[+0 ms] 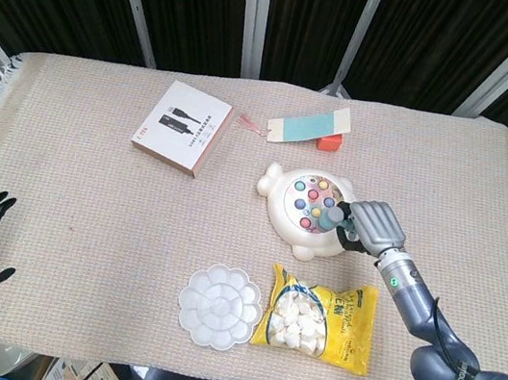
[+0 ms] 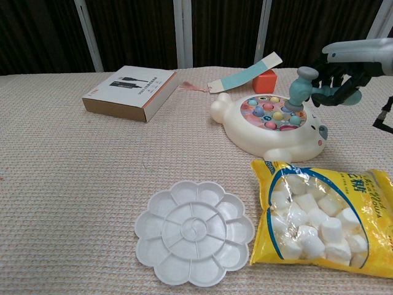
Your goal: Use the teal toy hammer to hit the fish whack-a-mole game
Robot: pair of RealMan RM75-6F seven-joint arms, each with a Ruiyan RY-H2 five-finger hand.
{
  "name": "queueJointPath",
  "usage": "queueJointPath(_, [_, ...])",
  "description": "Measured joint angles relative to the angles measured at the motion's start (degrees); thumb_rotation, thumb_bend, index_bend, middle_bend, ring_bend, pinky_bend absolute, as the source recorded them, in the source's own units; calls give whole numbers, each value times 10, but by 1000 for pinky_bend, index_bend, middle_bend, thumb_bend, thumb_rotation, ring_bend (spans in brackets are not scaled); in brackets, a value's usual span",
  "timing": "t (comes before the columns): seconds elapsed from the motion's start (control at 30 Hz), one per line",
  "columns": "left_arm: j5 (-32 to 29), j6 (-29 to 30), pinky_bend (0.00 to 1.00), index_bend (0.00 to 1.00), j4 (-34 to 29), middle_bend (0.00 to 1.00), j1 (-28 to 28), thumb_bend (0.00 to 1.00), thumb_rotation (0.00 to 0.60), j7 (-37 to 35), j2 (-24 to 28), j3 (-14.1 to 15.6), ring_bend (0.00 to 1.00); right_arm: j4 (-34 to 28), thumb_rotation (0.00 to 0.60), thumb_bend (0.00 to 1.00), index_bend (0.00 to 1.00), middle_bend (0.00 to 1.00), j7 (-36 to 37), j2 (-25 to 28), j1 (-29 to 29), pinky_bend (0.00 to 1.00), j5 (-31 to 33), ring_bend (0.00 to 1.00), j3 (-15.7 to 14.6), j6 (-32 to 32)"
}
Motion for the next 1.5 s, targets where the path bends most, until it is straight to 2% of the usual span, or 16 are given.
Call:
queueJointPath(0.17, [-4,-5,0,0,2,0,-1,107,600,-1,-1,1,0,25,600,845,920,789,-49,-14,32,492,44,648,-3,-9])
queueJointPath(0.4, [-10,-8,0,0,3,0,-2,107,600,-1,-2,1,0,57,600,846,923,792,-101,-35,61,492,101,651,-26,-11])
queueJointPath(0.6, [-9,-8,0,0,0,0,-2,107,600,2,-2,1,0,70,600,847,923,792,-109,-43,64,492,116,651,-45,-12])
queueJointPath(0.93, [-11,-6,0,0,0,0,0,107,600,3,-3,3,0,87,600,851,929,796,-112,-59,72,492,121,654,-57,-12])
queueJointPath(1.07, [-12,-7,0,0,3,0,-1,107,600,0,-4,2,0,82,600,852,929,796,-113,-57,73,492,122,654,-58,-5])
queueJointPath(1.37, [-9,-9,0,0,10,0,-5,107,600,-7,-7,1,0,31,600,851,929,796,-128,-22,75,492,125,654,-54,24])
queueJointPath(1.5, [-10,-11,0,0,11,0,-6,107,600,-8,-7,1,0,32,600,851,929,796,-136,-24,80,492,140,655,-58,22])
